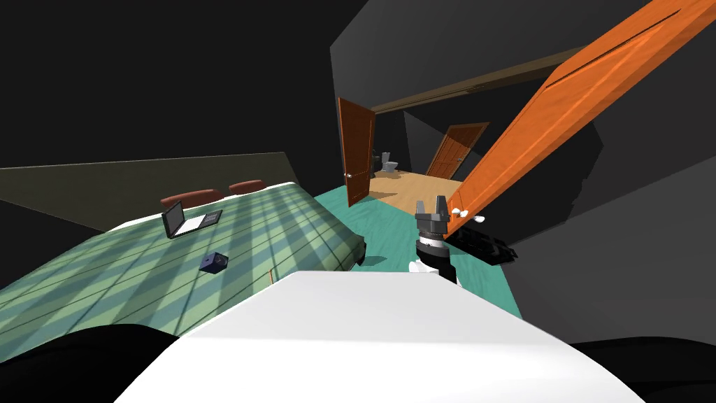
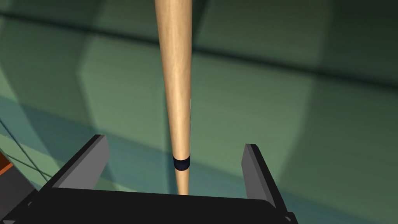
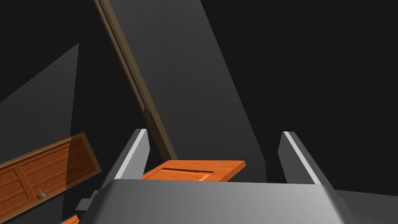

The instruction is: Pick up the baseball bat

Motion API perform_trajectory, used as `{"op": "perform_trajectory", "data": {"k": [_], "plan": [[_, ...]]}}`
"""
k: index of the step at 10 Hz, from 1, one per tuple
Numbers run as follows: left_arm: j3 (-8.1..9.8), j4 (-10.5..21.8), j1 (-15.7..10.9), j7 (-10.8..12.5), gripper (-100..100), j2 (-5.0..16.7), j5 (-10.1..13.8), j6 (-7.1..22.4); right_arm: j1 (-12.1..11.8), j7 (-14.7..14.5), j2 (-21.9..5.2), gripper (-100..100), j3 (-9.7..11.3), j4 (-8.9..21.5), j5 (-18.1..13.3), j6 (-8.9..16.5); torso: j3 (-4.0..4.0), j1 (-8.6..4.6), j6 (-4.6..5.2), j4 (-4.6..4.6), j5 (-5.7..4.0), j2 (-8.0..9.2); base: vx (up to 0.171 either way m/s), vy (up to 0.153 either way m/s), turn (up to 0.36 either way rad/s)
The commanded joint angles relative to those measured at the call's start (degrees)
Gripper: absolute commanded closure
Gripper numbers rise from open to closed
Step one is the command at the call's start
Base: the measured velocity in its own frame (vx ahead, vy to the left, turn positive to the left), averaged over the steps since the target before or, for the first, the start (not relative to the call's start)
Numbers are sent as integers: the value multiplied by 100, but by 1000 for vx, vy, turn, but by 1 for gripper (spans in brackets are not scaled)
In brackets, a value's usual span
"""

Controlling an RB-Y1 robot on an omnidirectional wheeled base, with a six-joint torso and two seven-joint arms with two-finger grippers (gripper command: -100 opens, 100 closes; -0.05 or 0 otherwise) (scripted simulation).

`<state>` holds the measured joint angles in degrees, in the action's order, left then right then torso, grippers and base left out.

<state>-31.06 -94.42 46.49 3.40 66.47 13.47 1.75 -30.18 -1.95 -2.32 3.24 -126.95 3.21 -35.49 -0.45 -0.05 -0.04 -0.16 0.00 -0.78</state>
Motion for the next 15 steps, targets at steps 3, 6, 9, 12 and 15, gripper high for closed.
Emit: {"op": "perform_trajectory", "data": {"k": [3, 6, 9, 12, 15], "plan": [[-336, 43, 362, 114, -100, 183, 40, 177, 0, 0, 0, 0, 0, 0, 0, 0, 2, -1, 0, 0, -1, 5, 170, 14, -87], [-507, -2, 602, 157, -100, 195, 34, 291, 0, 0, 0, 0, 0, 0, 0, 0, 2, -4, -1, 0, -1, 5, 157, 15, -59], [-530, 184, 489, 113, -100, -7, -15, 258, 2, 0, 0, 0, 0, 0, 0, 0, 34, -9, -2, 13, -2, 62, 17, 6, -18], [-596, 398, 376, 67, -100, -257, -72, 252, 2, 0, 0, 0, 0, 0, 0, 0, 41, 0, -2, 16, 0, 73, -1, 21, -35], [-643, 481, 320, 65, 100, -302, -68, 220, 2, 0, 1, 0, 0, 0, 0, 0, 45, 13, -2, 20, 14, 77, 0, 9, -17]]}}
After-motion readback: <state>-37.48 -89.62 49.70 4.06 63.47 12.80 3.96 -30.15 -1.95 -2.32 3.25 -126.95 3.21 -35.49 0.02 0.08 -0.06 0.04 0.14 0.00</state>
